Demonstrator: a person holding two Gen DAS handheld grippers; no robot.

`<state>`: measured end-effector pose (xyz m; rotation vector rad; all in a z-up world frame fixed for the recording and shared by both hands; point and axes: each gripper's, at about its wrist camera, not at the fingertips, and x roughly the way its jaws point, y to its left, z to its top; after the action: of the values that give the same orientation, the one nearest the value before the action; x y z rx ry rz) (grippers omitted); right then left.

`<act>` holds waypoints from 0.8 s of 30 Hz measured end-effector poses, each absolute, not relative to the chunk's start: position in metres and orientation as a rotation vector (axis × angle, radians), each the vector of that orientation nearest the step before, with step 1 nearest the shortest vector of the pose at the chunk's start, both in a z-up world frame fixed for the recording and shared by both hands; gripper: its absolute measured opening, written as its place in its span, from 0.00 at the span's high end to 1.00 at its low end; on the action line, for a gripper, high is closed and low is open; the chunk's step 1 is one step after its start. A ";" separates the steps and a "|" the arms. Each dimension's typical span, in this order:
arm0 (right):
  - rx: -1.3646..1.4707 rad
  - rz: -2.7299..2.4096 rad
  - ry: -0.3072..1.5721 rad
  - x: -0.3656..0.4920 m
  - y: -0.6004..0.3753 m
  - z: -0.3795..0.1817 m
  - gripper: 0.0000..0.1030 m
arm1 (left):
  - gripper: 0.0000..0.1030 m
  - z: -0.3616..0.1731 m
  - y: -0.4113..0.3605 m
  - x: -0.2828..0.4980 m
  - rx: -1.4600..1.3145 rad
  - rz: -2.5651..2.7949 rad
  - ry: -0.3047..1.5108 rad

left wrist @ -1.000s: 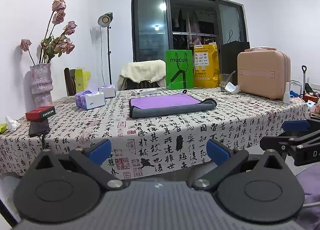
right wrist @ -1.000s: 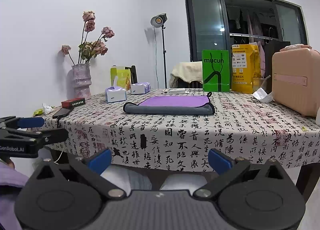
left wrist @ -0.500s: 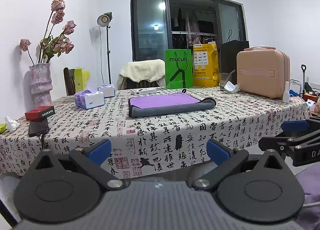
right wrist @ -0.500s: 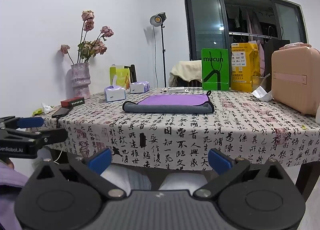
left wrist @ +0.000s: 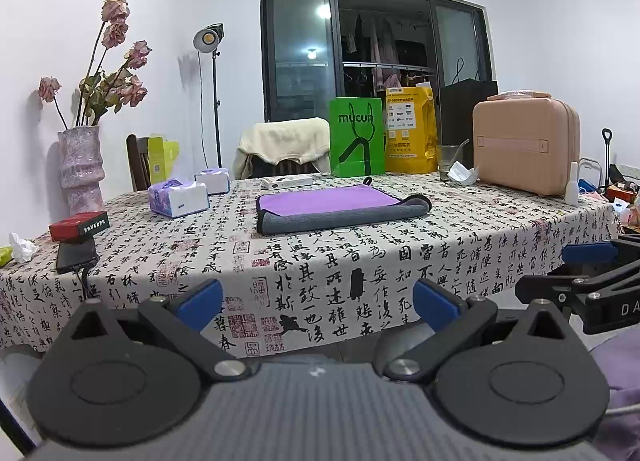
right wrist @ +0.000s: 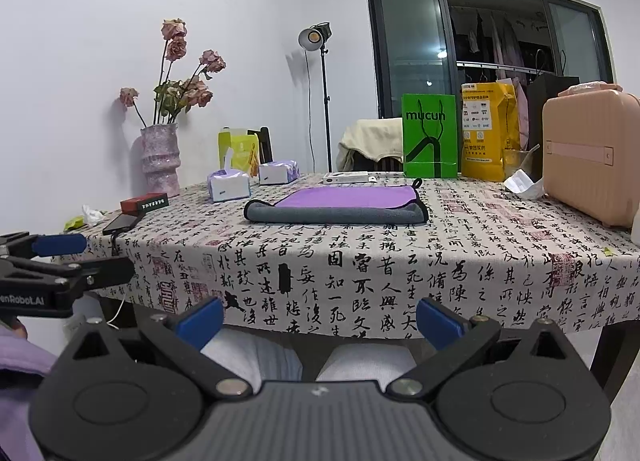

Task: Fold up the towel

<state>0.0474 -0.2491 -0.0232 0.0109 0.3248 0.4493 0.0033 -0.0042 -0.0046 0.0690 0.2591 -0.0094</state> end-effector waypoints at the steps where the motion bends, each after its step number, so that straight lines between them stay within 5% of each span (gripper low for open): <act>1: 0.011 0.449 0.325 0.047 -0.249 -0.023 0.00 | 0.00 -0.005 -0.004 0.003 0.069 -0.010 0.259; 24: 0.009 0.449 0.331 0.047 -0.248 -0.025 0.00 | 0.00 -0.010 -0.008 0.005 0.073 -0.012 0.266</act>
<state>0.0468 -0.2484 -0.0252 0.0095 0.3314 0.4493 0.0050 -0.0076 -0.0097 0.0729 0.2658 -0.0125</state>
